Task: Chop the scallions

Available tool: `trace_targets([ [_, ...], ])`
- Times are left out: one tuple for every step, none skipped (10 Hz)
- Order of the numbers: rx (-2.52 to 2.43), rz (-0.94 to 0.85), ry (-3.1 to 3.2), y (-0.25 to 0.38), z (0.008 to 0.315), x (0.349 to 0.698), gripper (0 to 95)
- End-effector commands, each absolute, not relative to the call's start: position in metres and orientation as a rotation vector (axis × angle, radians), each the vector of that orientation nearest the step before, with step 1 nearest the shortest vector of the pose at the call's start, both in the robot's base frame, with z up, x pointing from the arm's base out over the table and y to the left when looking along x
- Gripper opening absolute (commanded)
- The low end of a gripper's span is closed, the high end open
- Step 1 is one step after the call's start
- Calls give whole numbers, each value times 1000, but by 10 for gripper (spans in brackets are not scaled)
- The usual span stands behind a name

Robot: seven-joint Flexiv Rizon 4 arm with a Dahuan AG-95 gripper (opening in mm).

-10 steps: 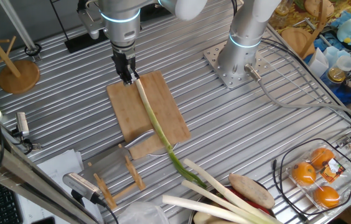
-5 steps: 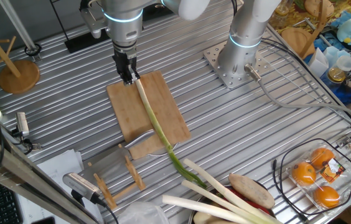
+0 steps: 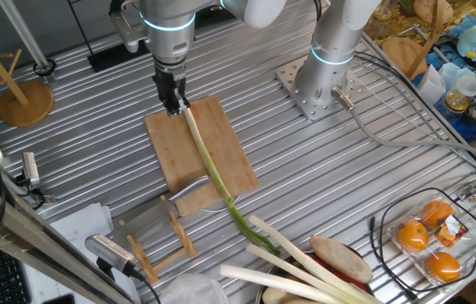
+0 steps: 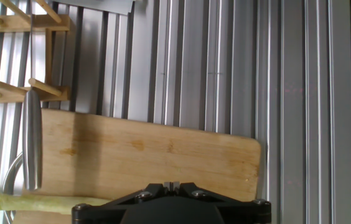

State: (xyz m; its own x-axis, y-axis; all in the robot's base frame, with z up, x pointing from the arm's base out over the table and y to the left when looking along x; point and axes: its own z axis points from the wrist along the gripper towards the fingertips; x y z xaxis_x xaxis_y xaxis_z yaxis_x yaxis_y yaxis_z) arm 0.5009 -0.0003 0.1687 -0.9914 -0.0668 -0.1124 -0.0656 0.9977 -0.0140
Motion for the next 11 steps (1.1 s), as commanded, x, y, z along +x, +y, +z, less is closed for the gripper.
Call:
trace_targets([
  [-102, -14, 3025, 0, 168, 501, 0],
  [-100, -10, 3027, 0, 168, 501, 0],
  [-98, -8, 3030, 0, 168, 501, 0],
  [-118, -7, 3032, 0, 168, 501, 0],
  [-122, -6, 3033, 0, 168, 501, 0],
  [-122, -6, 3034, 0, 168, 502, 0],
  [-118, -5, 3033, 0, 168, 502, 0],
  [-115, -3, 3031, 0, 168, 502, 0],
  [-115, -2, 3032, 0, 168, 502, 0],
  [-115, -2, 3036, 0, 168, 502, 0],
  [-114, -2, 3038, 0, 168, 502, 0],
])
